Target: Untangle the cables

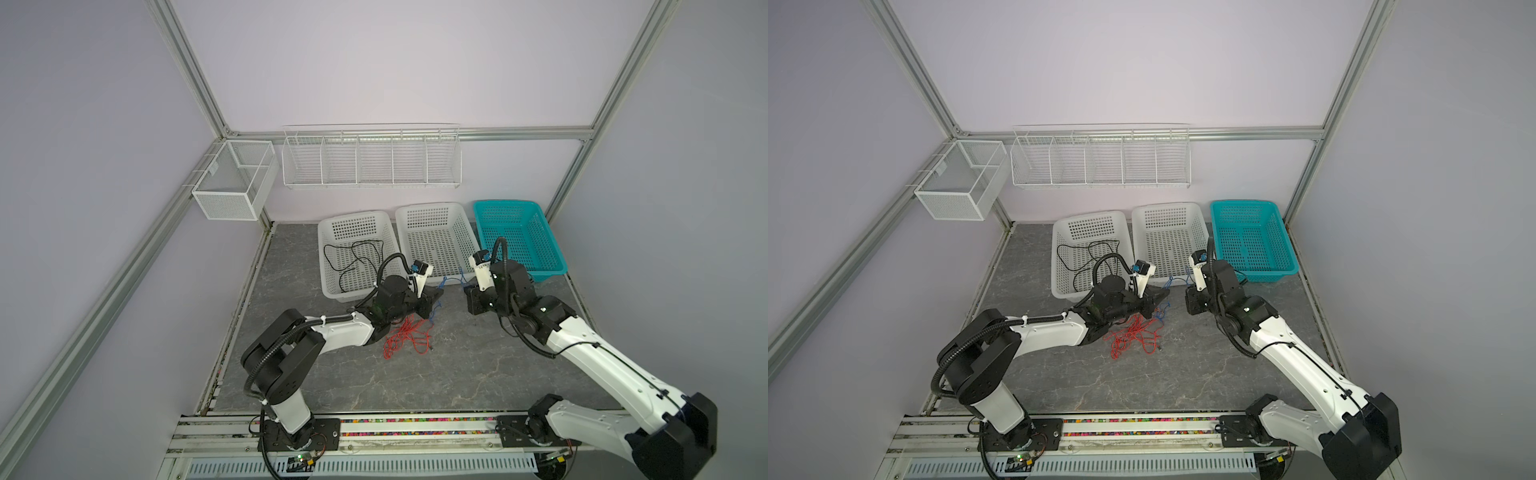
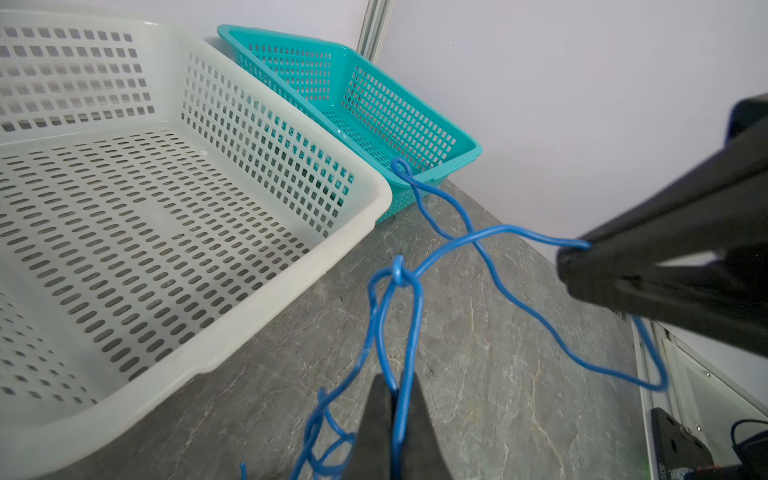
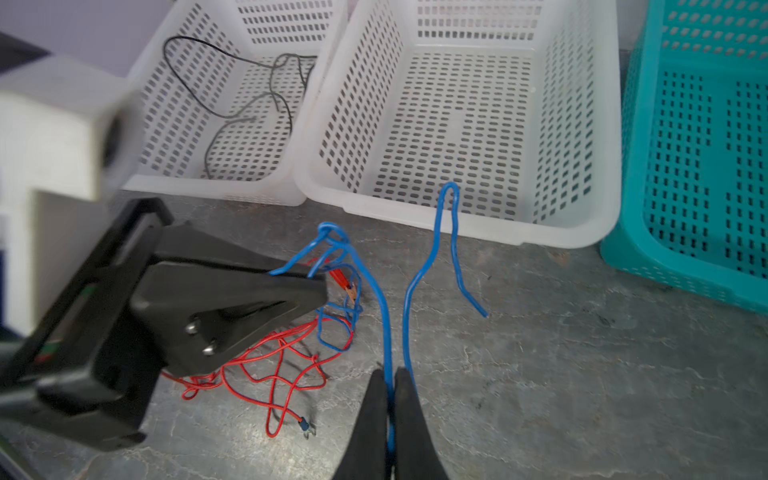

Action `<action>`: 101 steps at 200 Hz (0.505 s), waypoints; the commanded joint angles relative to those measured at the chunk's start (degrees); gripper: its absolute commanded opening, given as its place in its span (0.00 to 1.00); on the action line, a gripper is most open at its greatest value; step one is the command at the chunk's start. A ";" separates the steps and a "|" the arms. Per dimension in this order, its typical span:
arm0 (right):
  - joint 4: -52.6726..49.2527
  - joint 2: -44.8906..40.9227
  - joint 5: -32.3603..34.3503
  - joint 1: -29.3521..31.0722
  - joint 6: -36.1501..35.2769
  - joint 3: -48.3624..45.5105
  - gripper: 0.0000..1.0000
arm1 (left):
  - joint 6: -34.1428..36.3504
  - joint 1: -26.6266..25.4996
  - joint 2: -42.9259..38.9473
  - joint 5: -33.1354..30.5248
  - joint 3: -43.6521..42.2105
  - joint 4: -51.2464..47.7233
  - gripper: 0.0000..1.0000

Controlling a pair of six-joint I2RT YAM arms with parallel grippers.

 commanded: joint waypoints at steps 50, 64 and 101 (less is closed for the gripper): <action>-3.97 4.25 8.48 -3.54 2.24 -1.14 0.08 | 4.39 0.68 -3.49 -0.72 -1.52 -5.79 0.00; -1.92 4.40 4.33 -3.54 0.84 -1.63 0.10 | 4.69 0.61 -3.09 -0.14 -0.44 -7.55 0.00; 2.29 4.44 -4.66 -2.56 -2.75 -2.37 0.13 | 4.58 0.60 -2.32 0.43 0.31 -7.45 0.00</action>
